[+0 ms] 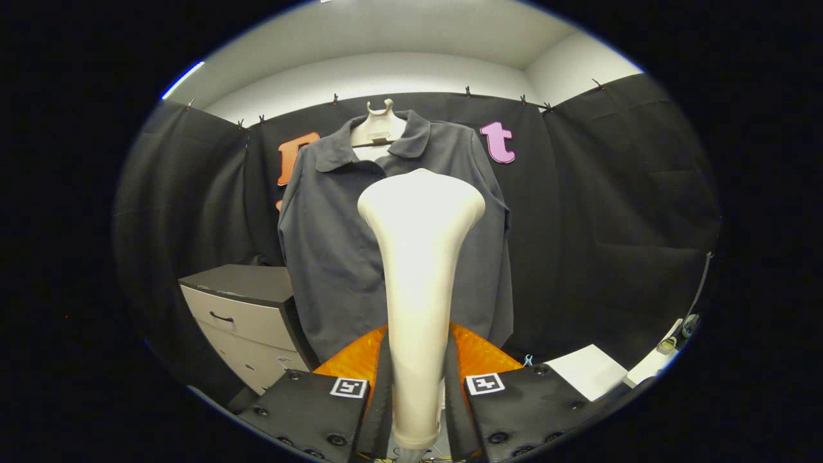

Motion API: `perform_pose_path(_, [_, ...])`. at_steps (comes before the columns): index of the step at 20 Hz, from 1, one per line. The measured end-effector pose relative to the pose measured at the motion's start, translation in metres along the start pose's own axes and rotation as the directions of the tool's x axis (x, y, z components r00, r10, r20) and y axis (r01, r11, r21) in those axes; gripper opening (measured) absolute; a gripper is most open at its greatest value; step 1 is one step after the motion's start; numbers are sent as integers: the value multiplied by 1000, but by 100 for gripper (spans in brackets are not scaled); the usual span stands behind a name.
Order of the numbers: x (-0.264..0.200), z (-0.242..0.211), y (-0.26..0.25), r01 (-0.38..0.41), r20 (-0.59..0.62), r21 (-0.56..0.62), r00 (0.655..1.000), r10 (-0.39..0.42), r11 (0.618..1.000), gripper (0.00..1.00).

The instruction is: Iron the clothes twice with a garment steamer, once on the left side and once on the right side.

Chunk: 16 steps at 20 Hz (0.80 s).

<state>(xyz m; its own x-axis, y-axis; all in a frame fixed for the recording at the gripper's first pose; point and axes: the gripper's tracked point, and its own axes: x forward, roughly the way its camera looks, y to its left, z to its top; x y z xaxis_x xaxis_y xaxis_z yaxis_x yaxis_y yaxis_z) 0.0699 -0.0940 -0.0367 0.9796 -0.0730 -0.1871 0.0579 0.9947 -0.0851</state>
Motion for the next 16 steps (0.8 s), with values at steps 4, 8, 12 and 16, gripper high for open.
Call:
perform_pose_path(4, [-8,23,7,-9,51,-6,999,9,1000,42])
perform_pose_path(8, [-16,44,11,-17,99,-14,995,18,1000,42])
perform_pose_path(12, [-19,55,14,-18,127,-19,992,20,1000,42])
perform_pose_path(16, [-22,51,17,-28,121,-20,992,30,999,42])
